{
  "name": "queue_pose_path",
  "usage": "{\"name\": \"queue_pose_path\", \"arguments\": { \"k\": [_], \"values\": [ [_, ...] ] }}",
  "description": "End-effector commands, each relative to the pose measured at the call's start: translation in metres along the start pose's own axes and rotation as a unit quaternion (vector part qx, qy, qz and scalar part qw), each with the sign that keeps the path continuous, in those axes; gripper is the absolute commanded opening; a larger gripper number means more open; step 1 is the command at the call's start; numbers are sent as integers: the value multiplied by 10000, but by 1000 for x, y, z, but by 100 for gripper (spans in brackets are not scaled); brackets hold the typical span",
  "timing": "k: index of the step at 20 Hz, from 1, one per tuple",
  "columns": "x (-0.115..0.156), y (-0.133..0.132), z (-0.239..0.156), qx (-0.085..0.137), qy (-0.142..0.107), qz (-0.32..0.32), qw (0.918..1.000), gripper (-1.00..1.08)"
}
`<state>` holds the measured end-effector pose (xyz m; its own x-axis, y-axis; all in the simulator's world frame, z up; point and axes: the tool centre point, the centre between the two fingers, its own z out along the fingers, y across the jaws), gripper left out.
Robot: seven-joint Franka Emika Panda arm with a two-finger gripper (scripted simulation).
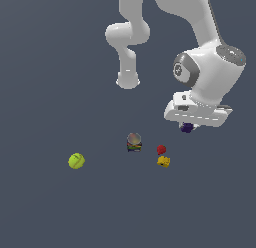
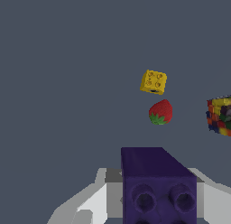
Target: Pick up a designated object from a clutter of objects.
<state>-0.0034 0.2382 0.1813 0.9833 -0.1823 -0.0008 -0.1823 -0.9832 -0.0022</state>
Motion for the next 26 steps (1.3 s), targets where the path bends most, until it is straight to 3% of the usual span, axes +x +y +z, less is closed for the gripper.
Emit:
{"name": "queue_pose_path", "arguments": {
  "k": [1, 15, 26],
  "values": [
    [10, 0, -25, 0, -4, -2, 10000, -100],
    [65, -2, -148, -4, -1, 5, 10000, -100],
    [90, -4, -199, -9, 2, 9, 10000, -100]
  ]
}}
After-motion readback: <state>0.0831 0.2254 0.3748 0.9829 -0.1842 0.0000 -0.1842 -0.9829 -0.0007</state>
